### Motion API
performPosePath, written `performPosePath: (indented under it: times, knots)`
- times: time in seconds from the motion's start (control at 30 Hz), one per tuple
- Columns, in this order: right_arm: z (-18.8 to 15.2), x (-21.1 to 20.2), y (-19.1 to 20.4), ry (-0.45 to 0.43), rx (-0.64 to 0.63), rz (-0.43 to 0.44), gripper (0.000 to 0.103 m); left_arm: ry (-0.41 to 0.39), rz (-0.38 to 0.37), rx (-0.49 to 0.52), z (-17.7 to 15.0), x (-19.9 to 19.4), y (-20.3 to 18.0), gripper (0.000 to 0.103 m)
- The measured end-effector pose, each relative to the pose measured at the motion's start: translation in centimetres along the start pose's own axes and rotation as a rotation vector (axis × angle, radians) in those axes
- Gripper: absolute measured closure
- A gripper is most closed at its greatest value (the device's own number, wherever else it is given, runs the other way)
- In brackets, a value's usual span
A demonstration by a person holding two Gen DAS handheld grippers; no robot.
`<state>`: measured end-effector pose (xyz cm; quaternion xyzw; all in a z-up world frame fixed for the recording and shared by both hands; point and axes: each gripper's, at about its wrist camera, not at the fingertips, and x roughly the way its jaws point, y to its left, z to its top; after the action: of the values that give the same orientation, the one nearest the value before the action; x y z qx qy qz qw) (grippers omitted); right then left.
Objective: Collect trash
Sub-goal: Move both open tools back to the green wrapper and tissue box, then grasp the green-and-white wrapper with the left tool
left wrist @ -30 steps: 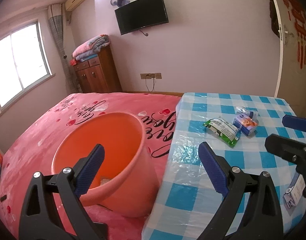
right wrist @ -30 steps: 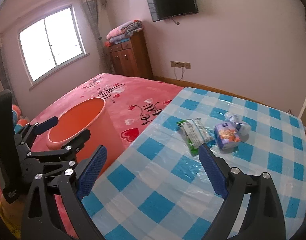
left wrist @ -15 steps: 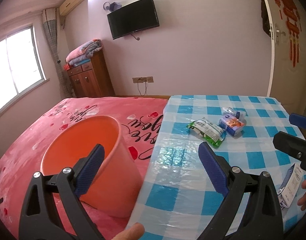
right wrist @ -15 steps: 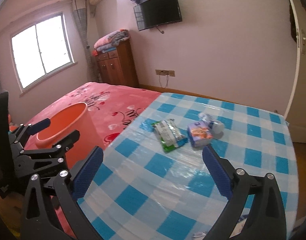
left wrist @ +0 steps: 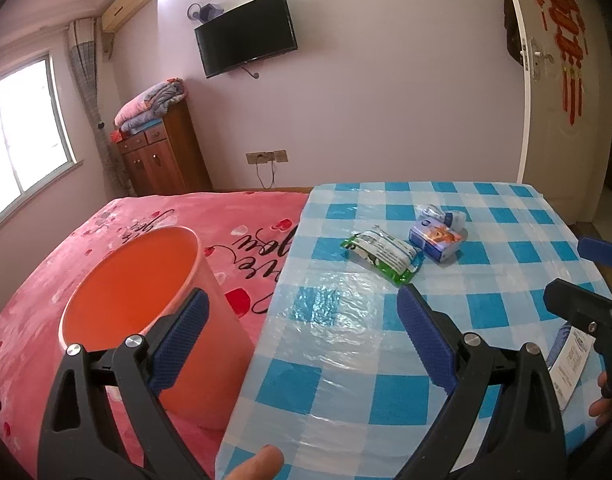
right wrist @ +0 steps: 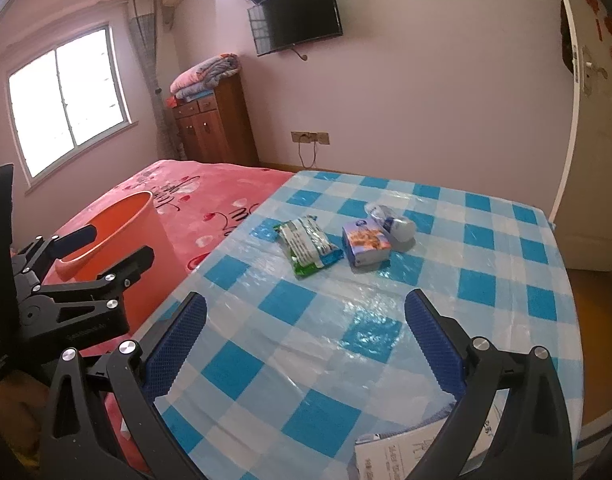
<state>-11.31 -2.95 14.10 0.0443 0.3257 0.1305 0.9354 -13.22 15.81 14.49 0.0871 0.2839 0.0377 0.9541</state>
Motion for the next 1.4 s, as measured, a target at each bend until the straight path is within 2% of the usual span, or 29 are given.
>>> performPosePath:
  times: [0.33,0.7,0.87,1.0,1.1,1.23,1.4]
  knots:
    - [-1.3,0.0,-2.1,0.021,0.046,0.0,0.005,0.037,-0.028,0.016,-0.4,1.3,-1.9,0.008]
    - [-2.7,2.2,-6.5,0.107,0.129,-0.013,0.005,0.106,-0.097,-0.021,-0.1,4.9,-3.3,0.008]
    - [-3.4,4.0,-9.2,0.169,0.165,-0.041,0.005,0.157,-0.161,-0.08,0.3,7.9,-3.9,0.008]
    - [-3.7,4.9,-11.0,0.198,0.186,-0.067,0.005,0.189,-0.209,-0.114,0.7,10.6,-4.7,0.008]
    - [-3.6,5.4,-12.2,0.202,0.196,-0.074,0.005,0.214,-0.248,-0.176,1.5,13.3,-5.1,0.008]
    - [-3.0,6.5,-14.0,0.214,0.246,-0.041,0.005,0.252,-0.267,-0.216,2.2,16.3,-6.0,0.008]
    - [-1.9,8.4,-15.1,0.224,0.263,-0.005,0.005,0.277,-0.243,-0.254,3.1,19.9,-6.8,0.008]
